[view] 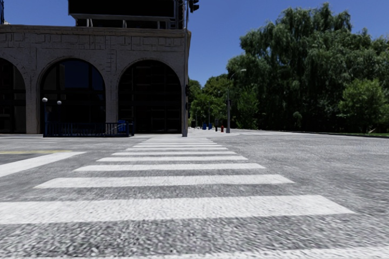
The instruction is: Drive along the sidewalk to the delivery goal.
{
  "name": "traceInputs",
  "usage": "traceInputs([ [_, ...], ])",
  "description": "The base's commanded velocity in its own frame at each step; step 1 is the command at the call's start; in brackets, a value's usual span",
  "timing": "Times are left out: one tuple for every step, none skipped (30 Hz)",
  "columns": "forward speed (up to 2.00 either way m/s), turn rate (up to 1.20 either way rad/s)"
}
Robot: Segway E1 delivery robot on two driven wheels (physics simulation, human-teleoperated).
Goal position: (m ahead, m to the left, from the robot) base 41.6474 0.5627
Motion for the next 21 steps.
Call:
traceInputs([
  [1.71, 0.21],
  [1.71, 0.21],
  [1.71, 0.22],
  [1.71, 0.22],
  [1.71, 0.22],
  [1.71, 0.22],
  [1.7, 0.22],
  [1.7, 0.25],
  [1.7, 0.29],
  [1.7, 0.3],
  [1.7, 0.3],
  [1.7, 0.3],
  [1.7, 0.32],
  [1.7, 0.37],
  [1.72, 0.39],
  [2.0, 0.39],
  [2.0, 0.39],
  [2.0, 0.36],
  [2.0, 0.14],
  [2.0, 0.0],
  [2.0, 0.0],
])
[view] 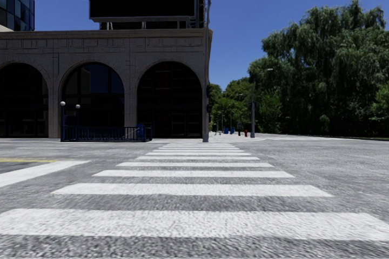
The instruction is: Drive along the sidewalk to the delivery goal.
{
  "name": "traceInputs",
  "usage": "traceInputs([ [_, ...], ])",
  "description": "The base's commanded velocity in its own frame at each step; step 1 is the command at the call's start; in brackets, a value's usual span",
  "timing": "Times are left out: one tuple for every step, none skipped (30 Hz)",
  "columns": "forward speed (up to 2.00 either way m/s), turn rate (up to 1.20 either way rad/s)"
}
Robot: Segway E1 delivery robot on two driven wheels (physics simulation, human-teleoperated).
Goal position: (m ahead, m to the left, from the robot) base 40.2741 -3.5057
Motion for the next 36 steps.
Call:
traceInputs([
  [2.0, 0.0],
  [2.0, 0.0],
  [2.0, 0.0],
  [2.0, 0.0],
  [2.0, 0.0],
  [2.0, 0.0],
  [2.0, 0.0],
  [2.0, 0.0],
  [2.0, 0.0],
  [2.0, 0.0],
  [2.0, 0.0],
  [2.0, 0.0],
  [2.0, 0.0],
  [2.0, 0.0],
  [2.0, 0.0],
  [2.0, 0.0],
  [2.0, 0.0],
  [2.0, 0.0],
  [2.0, 0.0],
  [2.0, 0.0],
  [2.0, 0.0],
  [2.0, 0.0],
  [2.0, 0.0],
  [2.0, 0.0],
  [2.0, 0.0],
  [2.0, 0.0],
  [2.0, 0.0],
  [2.0, 0.0],
  [2.0, 0.0],
  [2.0, 0.0],
  [2.0, 0.0],
  [2.0, 0.0],
  [2.0, 0.0],
  [2.0, 0.0],
  [2.0, 0.0],
  [2.0, 0.0],
])
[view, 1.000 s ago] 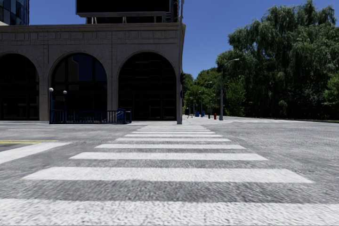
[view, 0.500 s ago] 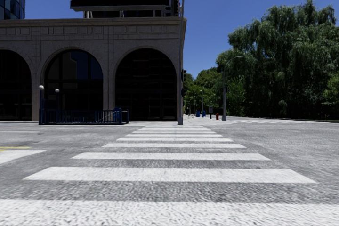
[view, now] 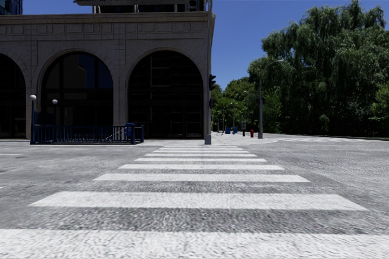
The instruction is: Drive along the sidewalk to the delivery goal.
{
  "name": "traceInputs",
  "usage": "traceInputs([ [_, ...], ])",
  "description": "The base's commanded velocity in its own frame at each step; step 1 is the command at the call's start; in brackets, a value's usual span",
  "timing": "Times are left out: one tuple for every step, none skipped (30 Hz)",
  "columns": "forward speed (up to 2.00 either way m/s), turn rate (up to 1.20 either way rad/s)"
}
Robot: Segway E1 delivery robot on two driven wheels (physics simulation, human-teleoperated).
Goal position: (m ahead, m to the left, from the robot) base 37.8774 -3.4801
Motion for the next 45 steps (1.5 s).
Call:
traceInputs([
  [2.0, 0.0],
  [2.0, 0.0],
  [2.0, 0.0],
  [2.0, 0.0],
  [2.0, 0.0],
  [2.0, 0.0],
  [2.0, 0.0],
  [2.0, 0.0],
  [2.0, 0.0],
  [2.0, 0.0],
  [2.0, 0.0],
  [2.0, 0.0],
  [2.0, 0.0],
  [2.0, 0.0],
  [2.0, 0.0],
  [2.0, 0.0],
  [2.0, 0.0],
  [2.0, 0.0],
  [2.0, 0.0],
  [2.0, 0.0],
  [2.0, 0.0],
  [2.0, -0.01],
  [2.0, -0.01],
  [2.0, -0.13],
  [2.0, -0.2],
  [2.0, -0.23],
  [2.0, -0.24],
  [2.0, -0.28],
  [2.0, -0.33],
  [2.0, -0.36],
  [2.0, -0.37],
  [2.0, -0.37],
  [2.0, -0.37],
  [2.0, -0.38],
  [2.0, -0.38],
  [2.0, -0.41],
  [2.0, -0.42],
  [2.0, -0.43],
  [2.0, -0.43],
  [2.0, -0.43],
  [2.0, -0.43],
  [2.0, -0.39],
  [2.0, -0.27],
  [2.0, -0.24],
  [2.0, -0.23],
])
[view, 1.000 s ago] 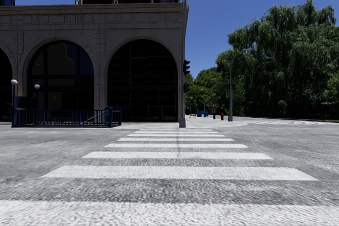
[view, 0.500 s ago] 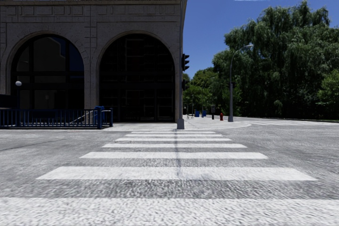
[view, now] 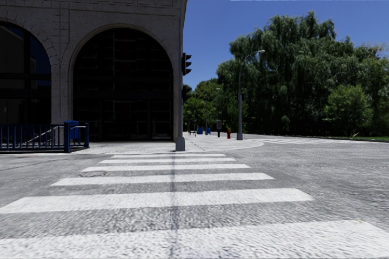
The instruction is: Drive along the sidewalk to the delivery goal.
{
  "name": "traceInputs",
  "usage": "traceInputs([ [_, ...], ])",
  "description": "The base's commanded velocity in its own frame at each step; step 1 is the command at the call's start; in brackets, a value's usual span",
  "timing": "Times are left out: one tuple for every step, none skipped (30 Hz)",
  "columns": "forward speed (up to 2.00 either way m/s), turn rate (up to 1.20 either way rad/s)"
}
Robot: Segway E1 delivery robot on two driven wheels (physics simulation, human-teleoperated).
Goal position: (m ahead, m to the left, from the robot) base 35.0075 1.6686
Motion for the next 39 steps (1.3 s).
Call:
traceInputs([
  [2.0, -0.23],
  [2.0, -0.23],
  [2.0, -0.23],
  [2.0, -0.08],
  [2.0, 0.0],
  [2.0, 0.0],
  [2.0, 0.0],
  [2.0, 0.0],
  [2.0, 0.0],
  [2.0, 0.0],
  [2.0, 0.0],
  [2.0, 0.0],
  [2.0, 0.0],
  [2.0, 0.0],
  [2.0, 0.0],
  [2.0, 0.0],
  [2.0, 0.0],
  [2.0, 0.0],
  [2.0, 0.0],
  [2.0, 0.0],
  [2.0, 0.0],
  [2.0, 0.0],
  [2.0, 0.0],
  [2.0, 0.0],
  [2.0, 0.0],
  [2.0, 0.0],
  [2.0, 0.0],
  [2.0, 0.0],
  [2.0, -0.06],
  [2.0, -0.17],
  [2.0, -0.21],
  [2.0, -0.23],
  [2.0, -0.27],
  [2.0, -0.27],
  [2.0, -0.33],
  [2.0, -0.37],
  [2.0, -0.38],
  [2.0, -0.38],
  [2.0, -0.38],
])
